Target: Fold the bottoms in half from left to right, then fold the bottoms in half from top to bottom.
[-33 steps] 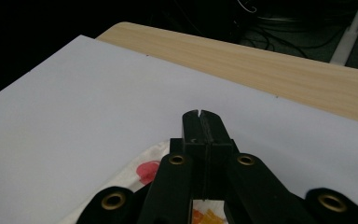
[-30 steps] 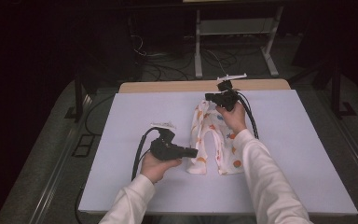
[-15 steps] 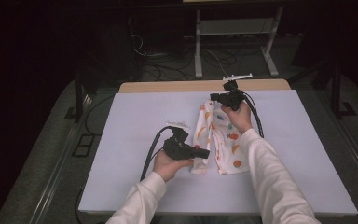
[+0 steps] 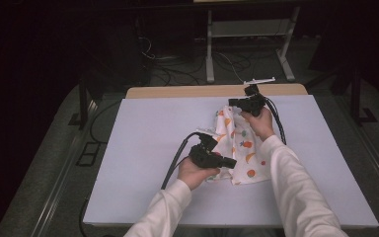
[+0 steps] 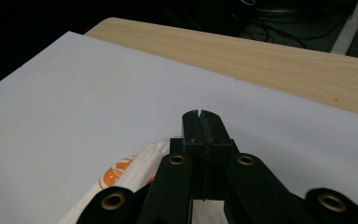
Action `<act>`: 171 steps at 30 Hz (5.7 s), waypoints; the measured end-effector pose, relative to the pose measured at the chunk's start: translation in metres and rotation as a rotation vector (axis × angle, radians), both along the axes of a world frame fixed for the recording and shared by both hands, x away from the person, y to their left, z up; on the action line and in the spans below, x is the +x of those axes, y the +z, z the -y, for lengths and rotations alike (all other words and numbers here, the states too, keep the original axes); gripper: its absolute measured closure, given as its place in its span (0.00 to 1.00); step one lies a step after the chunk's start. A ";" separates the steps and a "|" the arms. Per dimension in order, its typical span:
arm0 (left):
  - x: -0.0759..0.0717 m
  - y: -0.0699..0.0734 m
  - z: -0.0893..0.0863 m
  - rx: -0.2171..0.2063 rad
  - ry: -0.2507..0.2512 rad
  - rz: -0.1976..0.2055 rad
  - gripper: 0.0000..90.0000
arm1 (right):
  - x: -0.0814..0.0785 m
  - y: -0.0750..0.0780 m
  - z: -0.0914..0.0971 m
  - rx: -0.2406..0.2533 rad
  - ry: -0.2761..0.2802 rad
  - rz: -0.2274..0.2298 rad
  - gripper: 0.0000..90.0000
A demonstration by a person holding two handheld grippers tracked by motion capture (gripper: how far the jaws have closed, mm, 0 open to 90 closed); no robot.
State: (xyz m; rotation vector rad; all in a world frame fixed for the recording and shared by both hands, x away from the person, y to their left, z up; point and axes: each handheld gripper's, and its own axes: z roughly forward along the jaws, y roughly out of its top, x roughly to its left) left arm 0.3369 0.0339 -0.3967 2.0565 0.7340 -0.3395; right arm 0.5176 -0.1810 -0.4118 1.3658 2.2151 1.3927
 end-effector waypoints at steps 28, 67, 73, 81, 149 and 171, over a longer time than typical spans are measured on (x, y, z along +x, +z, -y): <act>0.008 -0.010 0.076 0.065 -0.043 -0.016 1.00 | 0.008 -0.031 0.047 0.083 0.026 -0.057 0.99; 0.025 -0.031 0.121 -0.005 0.004 -0.089 1.00 | 0.004 -0.033 0.068 0.048 -0.021 -0.081 0.53; 0.027 -0.032 0.126 -0.004 0.008 -0.090 1.00 | -0.007 -0.024 0.080 0.062 -0.022 -0.081 0.14; 0.025 -0.037 0.130 0.002 0.007 -0.100 0.82 | -0.023 -0.018 0.093 0.096 -0.062 -0.065 0.01; 0.101 -0.006 0.001 0.048 0.282 0.176 0.00 | -0.074 0.002 0.108 0.076 0.017 -0.016 0.00; 0.130 0.013 -0.022 0.101 0.298 0.193 0.00 | -0.056 0.018 0.103 0.019 0.059 -0.049 0.00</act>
